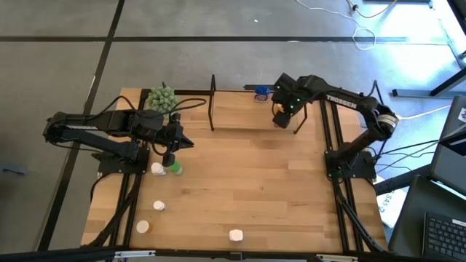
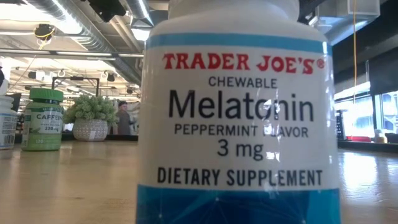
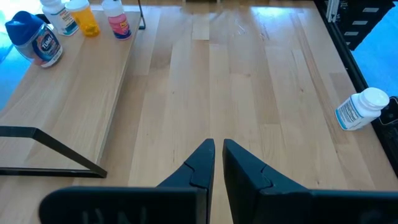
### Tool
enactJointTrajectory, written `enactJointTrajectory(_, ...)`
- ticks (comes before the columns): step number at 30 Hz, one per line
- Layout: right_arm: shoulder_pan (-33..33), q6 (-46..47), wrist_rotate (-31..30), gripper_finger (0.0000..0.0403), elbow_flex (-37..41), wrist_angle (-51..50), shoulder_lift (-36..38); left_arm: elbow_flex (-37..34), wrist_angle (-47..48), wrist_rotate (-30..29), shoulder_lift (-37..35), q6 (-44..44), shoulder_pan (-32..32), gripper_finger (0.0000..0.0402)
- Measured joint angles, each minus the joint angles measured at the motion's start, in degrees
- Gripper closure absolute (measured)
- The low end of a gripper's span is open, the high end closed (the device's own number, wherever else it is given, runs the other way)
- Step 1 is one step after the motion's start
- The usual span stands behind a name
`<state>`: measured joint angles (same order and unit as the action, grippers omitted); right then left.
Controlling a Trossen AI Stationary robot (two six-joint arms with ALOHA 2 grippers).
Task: Pick and place medicine bottles onto shelf by color
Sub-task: Put the green medicine on the shelf
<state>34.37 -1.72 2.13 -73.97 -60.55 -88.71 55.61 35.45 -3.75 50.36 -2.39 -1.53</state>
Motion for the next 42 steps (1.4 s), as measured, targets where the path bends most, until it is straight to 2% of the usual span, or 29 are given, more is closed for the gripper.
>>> enactJointTrajectory(5,-0.06,2.75,2.06,0.0173,0.00,-0.82,5.74,0.00,-0.01,0.00,0.01,0.00,-0.01,0.0374)
enactJointTrajectory(9,-2.49,3.15,4.54,0.0173,0.00,-1.07,11.52,0.00,-0.01,0.00,0.00,0.00,0.01,0.0374)
enactJointTrajectory(17,-13.31,4.77,-2.01,0.0175,-0.02,-0.27,20.87,0.00,0.00,0.00,0.01,0.00,0.00,0.0374)
enactJointTrajectory(28,-31.01,5.44,-2.21,0.0176,-0.04,5.35,21.67,0.00,-0.99,0.00,0.00,-0.01,0.00,0.0374)
enactJointTrajectory(33,-37.09,10.60,-5.34,0.0176,-0.04,11.76,21.65,0.00,-2.26,0.37,0.01,-6.22,-0.08,0.0374)
enactJointTrajectory(35,-39.00,10.58,-5.70,0.0176,-0.04,13.47,21.65,0.00,-1.59,2.24,-0.01,-8.13,-0.06,0.0374)
enactJointTrajectory(37,-40.67,10.77,-6.11,0.0176,-0.04,13.86,21.65,-0.01,-0.63,6.64,-0.42,-9.52,-0.21,0.0374)
enactJointTrajectory(40,-42.87,13.75,-10.44,0.0176,-0.04,14.15,21.65,0.00,1.58,16.54,-2.22,-11.33,-1.29,0.0374)
enactJointTrajectory(42,-44.13,14.80,-13.58,0.0176,-0.04,14.12,21.62,0.00,4.21,19.05,-2.96,-14.29,-1.82,0.0374)
